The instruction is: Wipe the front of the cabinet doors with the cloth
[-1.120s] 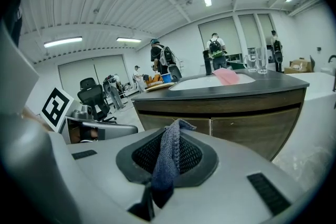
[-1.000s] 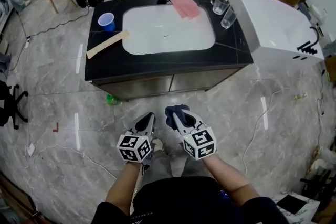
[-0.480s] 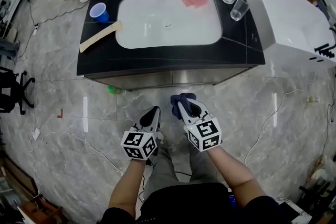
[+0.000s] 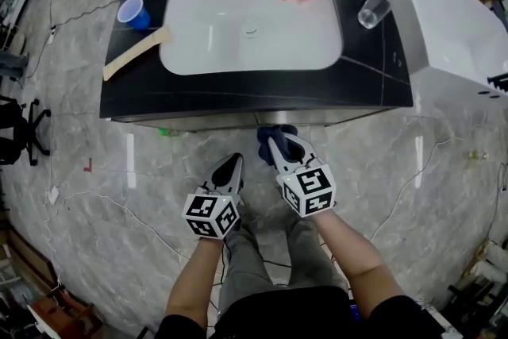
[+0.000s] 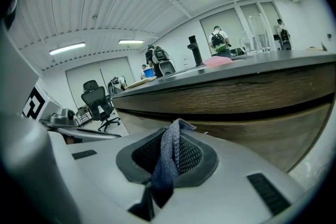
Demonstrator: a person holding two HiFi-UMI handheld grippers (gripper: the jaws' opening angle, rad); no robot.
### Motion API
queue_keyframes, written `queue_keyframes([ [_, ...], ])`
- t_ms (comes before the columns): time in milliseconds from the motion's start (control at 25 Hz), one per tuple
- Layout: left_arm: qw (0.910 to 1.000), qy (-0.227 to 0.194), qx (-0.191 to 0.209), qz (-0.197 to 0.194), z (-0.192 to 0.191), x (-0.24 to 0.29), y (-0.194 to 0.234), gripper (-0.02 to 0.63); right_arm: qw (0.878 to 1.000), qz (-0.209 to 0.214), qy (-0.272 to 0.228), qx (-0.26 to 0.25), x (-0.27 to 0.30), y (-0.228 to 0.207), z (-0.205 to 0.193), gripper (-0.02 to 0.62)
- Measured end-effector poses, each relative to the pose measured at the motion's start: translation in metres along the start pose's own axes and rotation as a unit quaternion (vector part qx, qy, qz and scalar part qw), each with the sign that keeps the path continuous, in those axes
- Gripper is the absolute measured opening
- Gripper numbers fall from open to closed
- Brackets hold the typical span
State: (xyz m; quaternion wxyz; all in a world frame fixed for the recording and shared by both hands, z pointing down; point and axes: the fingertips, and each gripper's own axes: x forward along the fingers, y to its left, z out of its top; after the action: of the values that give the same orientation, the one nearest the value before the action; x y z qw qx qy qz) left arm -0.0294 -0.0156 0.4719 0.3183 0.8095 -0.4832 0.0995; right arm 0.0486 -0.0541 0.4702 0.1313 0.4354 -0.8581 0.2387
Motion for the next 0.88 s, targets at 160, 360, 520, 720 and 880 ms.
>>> queue_keyframes([
  [160,1.0000,0.006,0.001,-0.001,0.000,0.019,-0.002,0.014,1.000,0.004,-0.005,0.006,0.016,-0.014,0.002,0.051],
  [360,0.9999,0.009,-0.003,-0.007,0.003,0.042,-0.012,0.014,1.000,0.004,-0.002,0.008,0.020,-0.035,-0.002,0.051],
  [520,0.9997,0.014,0.005,-0.019,0.003,0.062,-0.026,0.014,1.000,-0.010,-0.004,0.017,0.007,-0.061,-0.005,0.052],
  [720,0.9988,0.024,0.014,-0.040,-0.004,0.087,-0.055,0.014,0.999,-0.038,-0.004,0.026,-0.019,-0.100,-0.012,0.051],
  [880,0.9974,0.034,0.023,-0.059,-0.014,0.105,-0.084,0.014,0.998,-0.060,-0.007,0.031,-0.044,-0.131,-0.017,0.051],
])
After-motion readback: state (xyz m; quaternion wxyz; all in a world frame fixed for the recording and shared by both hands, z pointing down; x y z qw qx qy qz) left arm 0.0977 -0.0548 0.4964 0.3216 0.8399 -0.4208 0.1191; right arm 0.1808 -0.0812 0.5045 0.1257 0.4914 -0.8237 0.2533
